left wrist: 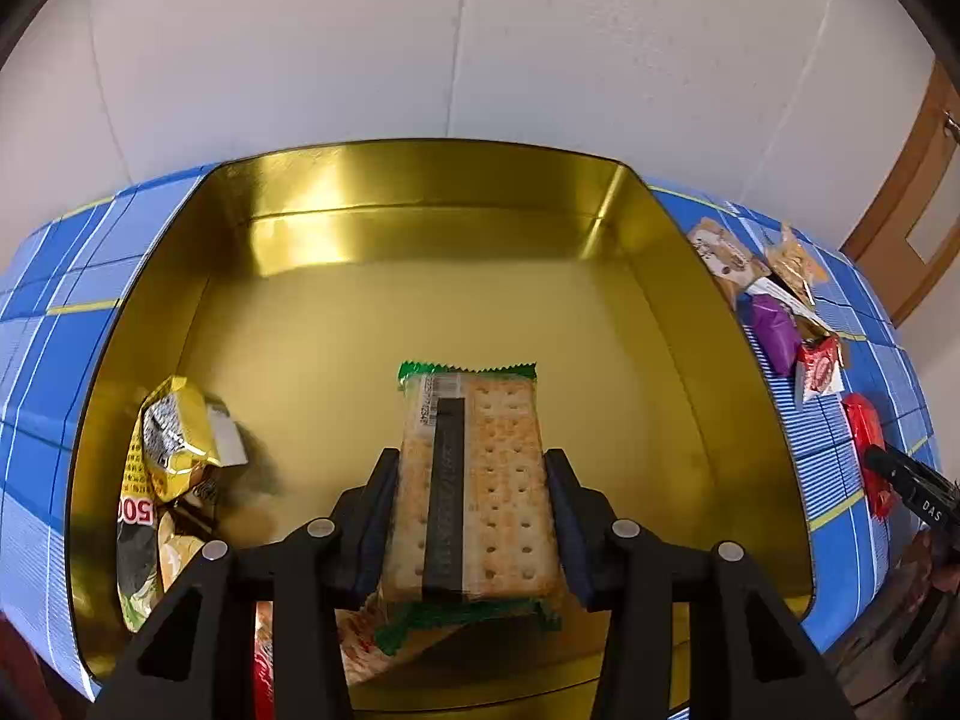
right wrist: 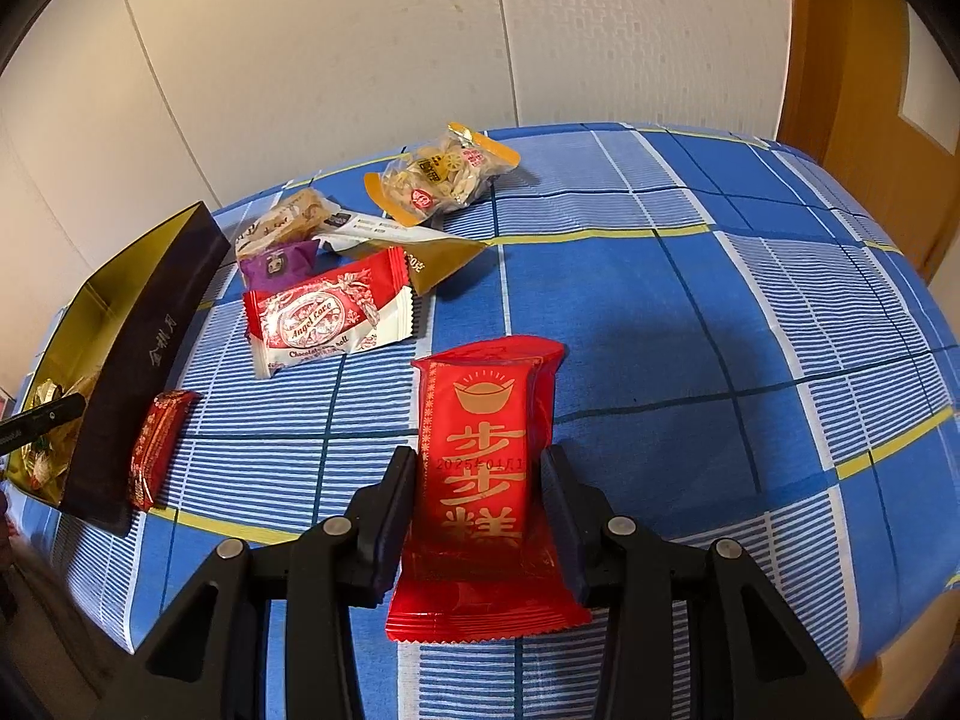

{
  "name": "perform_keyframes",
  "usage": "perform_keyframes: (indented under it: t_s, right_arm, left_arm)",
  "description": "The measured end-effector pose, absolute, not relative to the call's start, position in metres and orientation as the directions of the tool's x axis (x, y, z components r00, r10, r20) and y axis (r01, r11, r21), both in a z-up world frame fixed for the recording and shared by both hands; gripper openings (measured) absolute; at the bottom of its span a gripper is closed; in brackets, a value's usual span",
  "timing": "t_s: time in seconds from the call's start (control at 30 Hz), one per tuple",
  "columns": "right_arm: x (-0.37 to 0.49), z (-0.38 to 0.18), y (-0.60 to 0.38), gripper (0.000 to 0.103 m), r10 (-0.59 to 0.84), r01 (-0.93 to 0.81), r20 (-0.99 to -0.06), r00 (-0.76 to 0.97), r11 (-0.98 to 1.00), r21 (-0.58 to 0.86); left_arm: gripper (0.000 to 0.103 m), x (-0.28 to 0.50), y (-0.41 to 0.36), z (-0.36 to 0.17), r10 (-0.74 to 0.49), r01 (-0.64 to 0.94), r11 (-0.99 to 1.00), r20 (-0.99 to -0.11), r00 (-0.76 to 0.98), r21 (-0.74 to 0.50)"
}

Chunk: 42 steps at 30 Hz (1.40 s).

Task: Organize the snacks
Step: 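Lift the cracker pack and carry it into the gold tray with the left gripper, then open the left gripper to release the cracker pack in the tray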

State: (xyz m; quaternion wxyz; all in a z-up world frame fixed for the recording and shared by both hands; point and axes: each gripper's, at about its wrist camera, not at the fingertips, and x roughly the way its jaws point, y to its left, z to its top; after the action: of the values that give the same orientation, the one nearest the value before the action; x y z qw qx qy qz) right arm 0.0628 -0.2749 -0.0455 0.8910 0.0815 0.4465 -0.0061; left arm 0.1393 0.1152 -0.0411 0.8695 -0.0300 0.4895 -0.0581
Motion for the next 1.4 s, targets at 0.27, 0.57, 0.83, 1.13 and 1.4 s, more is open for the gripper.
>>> perform_keyframes:
  t_s: [0.27, 0.57, 0.83, 1.13, 1.4]
  right_arm:
    - [0.063, -0.046, -0.274, 0.042, 0.054, 0.087, -0.796, 0.602, 0.987, 0.132]
    - [0.061, -0.045, -0.279, 0.041, 0.073, 0.102, -0.782, 0.619, 0.98, 0.172]
    - [0.054, -0.034, -0.277, 0.04, 0.105, 0.076, -0.734, 0.671, 0.975, 0.21]
    - [0.048, -0.027, -0.257, 0.038, 0.132, 0.018, -0.696, 0.705, 0.979, 0.203]
    - [0.046, -0.028, -0.248, 0.038, 0.145, 0.004, -0.702, 0.697, 0.979, 0.206]
  left_arm:
    - [0.048, 0.127, 0.12, -0.036, -0.076, 0.043, 0.997, -0.835, 0.545, -0.062]
    - [0.048, 0.13, 0.118, -0.037, -0.029, 0.017, 1.0, -0.832, 0.554, -0.024]
    - [0.048, 0.106, 0.111, -0.026, -0.022, 0.035, 0.999, -0.797, 0.604, -0.001]
    - [0.048, 0.098, 0.106, -0.023, -0.04, 0.069, 0.998, -0.78, 0.625, 0.004]
    - [0.048, 0.095, 0.113, -0.023, -0.053, 0.05, 0.998, -0.779, 0.625, -0.028]
